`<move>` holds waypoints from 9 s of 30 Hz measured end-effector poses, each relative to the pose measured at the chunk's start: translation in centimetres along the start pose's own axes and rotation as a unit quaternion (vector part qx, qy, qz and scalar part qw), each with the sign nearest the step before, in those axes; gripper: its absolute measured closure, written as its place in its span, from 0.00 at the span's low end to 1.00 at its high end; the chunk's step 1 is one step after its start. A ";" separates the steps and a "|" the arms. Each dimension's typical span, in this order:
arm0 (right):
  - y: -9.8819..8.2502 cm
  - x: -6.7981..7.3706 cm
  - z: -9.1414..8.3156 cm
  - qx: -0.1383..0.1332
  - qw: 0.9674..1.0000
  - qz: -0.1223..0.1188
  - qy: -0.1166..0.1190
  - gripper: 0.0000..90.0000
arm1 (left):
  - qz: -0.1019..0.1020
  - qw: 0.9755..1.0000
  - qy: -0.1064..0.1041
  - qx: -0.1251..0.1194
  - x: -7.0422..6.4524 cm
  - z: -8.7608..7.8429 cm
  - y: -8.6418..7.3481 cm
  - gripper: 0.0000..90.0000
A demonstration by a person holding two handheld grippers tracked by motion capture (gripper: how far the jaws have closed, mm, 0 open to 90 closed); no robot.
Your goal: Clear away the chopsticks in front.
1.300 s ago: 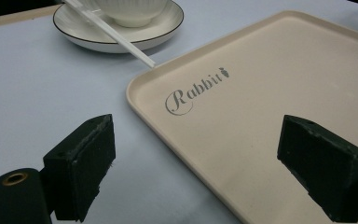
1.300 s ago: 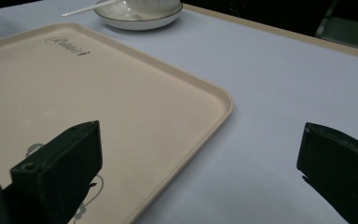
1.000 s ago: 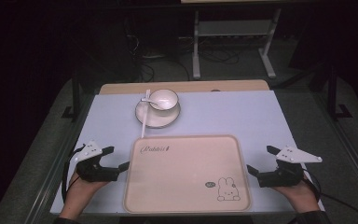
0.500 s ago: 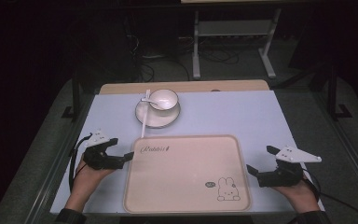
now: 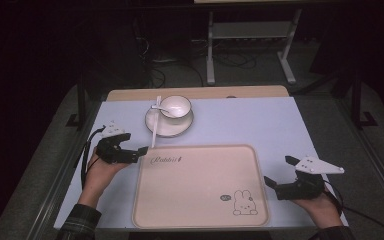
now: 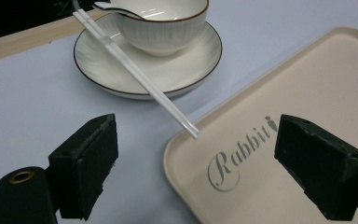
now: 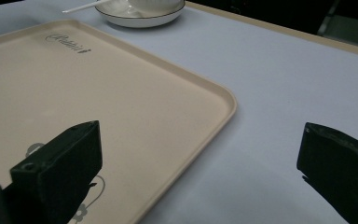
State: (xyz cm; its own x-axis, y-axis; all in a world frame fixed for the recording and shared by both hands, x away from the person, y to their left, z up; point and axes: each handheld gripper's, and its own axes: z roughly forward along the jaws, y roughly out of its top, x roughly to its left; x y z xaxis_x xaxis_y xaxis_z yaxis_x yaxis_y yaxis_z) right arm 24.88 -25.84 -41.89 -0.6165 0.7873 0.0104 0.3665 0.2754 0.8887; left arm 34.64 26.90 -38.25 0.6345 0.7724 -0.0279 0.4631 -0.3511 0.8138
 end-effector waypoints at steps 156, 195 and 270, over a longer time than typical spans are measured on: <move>0.1 0.3 -0.5 -0.016 1.000 0.015 0.017 0.00 | -0.078 0.992 0.030 0.092 8.2 9.6 1.7 0.95; 0.2 0.3 -0.6 -0.017 1.000 0.010 0.011 0.00 | -0.110 0.992 0.023 0.059 5.3 -2.8 -4.3 0.95; 0.3 0.6 -0.5 -0.017 1.000 0.009 0.013 0.00 | 0.008 0.991 -0.075 0.110 -3.7 2.9 -0.7 0.14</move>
State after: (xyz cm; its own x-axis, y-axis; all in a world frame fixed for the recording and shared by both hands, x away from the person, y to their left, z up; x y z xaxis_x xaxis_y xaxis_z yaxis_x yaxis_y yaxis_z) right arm 24.31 -25.54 -41.35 -0.6287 0.7767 0.0381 0.3541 0.2423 0.9033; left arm 33.70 22.76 -40.40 0.7205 0.6838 -0.1154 0.5653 -0.4827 0.6689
